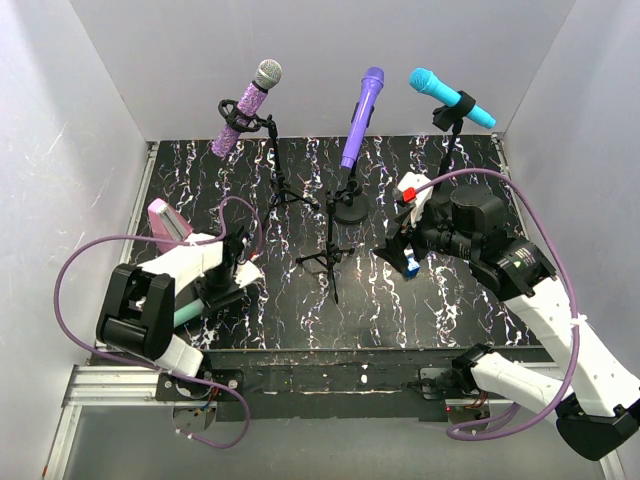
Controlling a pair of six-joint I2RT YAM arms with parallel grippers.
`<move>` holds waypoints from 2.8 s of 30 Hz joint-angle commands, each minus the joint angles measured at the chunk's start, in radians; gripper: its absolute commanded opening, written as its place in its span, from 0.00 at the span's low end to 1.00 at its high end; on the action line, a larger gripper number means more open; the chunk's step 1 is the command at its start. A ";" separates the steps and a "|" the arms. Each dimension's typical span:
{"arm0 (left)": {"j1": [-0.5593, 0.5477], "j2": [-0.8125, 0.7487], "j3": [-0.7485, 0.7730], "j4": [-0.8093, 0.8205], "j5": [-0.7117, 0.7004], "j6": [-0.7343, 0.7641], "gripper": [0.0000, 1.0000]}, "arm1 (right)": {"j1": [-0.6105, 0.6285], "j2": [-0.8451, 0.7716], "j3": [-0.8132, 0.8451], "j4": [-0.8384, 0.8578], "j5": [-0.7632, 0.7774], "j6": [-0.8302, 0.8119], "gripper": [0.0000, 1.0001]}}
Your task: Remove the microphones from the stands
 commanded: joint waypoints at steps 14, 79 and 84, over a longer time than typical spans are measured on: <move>-0.001 -0.188 0.113 -0.038 0.177 0.014 0.66 | -0.017 -0.009 0.000 -0.031 -0.007 0.013 0.88; -0.230 -0.025 0.690 0.678 0.659 -0.891 0.00 | -0.044 0.381 -0.004 0.137 -0.372 0.309 0.77; -0.230 -0.048 0.646 0.708 0.676 -0.890 0.00 | -0.061 0.456 0.017 0.196 -0.452 0.370 0.65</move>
